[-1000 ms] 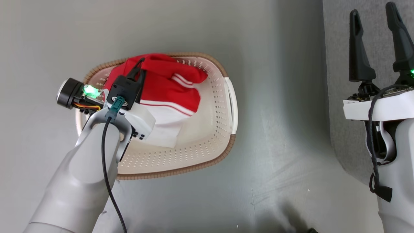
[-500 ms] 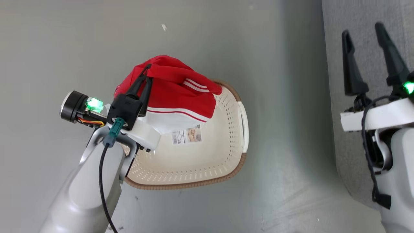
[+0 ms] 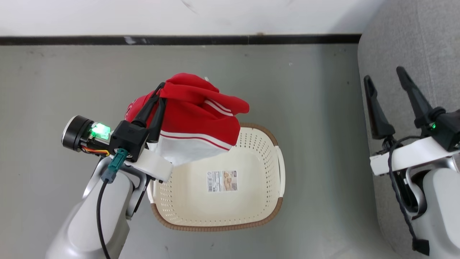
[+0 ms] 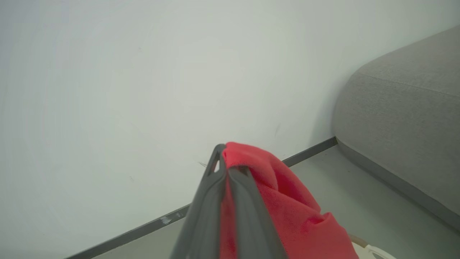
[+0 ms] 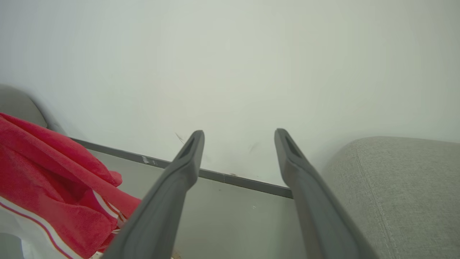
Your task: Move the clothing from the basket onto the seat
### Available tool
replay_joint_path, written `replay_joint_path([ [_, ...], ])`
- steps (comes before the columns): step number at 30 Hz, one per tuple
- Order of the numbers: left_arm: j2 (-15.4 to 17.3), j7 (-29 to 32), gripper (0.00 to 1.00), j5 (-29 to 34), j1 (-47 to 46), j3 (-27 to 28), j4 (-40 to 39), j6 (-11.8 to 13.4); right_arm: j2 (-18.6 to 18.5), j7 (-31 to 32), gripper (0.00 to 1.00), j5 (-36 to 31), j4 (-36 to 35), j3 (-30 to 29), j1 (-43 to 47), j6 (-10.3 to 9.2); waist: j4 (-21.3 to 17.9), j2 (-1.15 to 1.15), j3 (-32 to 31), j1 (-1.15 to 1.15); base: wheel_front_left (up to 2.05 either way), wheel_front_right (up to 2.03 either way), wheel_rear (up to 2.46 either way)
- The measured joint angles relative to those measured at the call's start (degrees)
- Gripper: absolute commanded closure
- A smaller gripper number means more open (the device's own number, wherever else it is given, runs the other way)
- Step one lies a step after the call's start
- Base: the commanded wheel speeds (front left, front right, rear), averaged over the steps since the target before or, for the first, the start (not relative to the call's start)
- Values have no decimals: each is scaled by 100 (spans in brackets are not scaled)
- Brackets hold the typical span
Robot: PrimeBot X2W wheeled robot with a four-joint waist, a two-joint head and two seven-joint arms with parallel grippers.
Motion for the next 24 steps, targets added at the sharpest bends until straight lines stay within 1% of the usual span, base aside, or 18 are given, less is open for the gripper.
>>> replay_joint_path([
  [3, 55, 0, 100, -19, 76, 0, -54, -79, -21, 0, 0, 1, 45, 98, 141, 0, 50, 0, -232, 0, 0, 0, 0],
  [6, 87, 0, 100, -30, 98, -13, -83, -94, -35, 0, 0, 1, 70, 155, 238, 0, 77, 0, -382, 0, 0, 0, 0],
  [11, 130, 0, 100, -59, 203, -102, -148, -201, -129, 1, 0, 2, 151, 417, 480, 0, 128, 0, -749, 0, 0, 0, 0],
  [18, 246, 52, 100, -59, 298, -249, -267, -399, -331, 1, 0, 64, 246, 943, 782, 0, 155, 0, -1226, 0, 0, 0, 0],
  [24, 285, 187, 100, -59, 310, -348, -388, -520, -550, 1, 0, 178, 415, 1599, 1021, 0, 147, 0, -1585, 0, 0, 0, 0],
])
